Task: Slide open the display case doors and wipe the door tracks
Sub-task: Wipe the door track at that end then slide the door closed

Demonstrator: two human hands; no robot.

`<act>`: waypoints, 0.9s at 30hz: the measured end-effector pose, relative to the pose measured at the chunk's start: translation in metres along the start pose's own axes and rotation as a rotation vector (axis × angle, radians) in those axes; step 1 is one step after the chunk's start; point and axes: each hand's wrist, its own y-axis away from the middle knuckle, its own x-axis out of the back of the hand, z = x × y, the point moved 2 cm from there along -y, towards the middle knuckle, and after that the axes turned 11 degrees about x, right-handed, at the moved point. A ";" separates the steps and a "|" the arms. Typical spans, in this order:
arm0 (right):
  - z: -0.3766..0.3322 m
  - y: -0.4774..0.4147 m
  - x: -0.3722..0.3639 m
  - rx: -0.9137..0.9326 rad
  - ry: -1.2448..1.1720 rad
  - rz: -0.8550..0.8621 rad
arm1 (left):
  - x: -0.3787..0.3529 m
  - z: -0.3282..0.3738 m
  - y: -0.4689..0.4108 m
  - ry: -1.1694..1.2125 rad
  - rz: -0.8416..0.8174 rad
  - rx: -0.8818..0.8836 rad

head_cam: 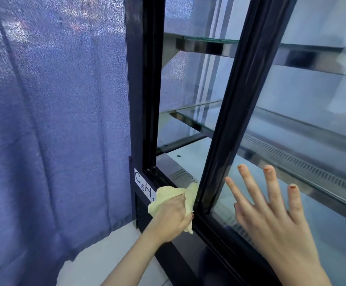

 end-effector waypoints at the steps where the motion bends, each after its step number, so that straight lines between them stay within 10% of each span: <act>1: 0.001 0.001 0.001 0.002 0.007 -0.001 | 0.002 -0.004 -0.001 -0.022 -0.020 -0.038; 12: 0.004 0.009 0.003 -0.001 0.020 -0.030 | 0.044 -0.067 -0.047 -0.275 0.117 0.344; 27: 0.003 0.009 0.003 -0.008 0.007 -0.027 | -0.002 0.002 0.016 0.052 0.034 0.059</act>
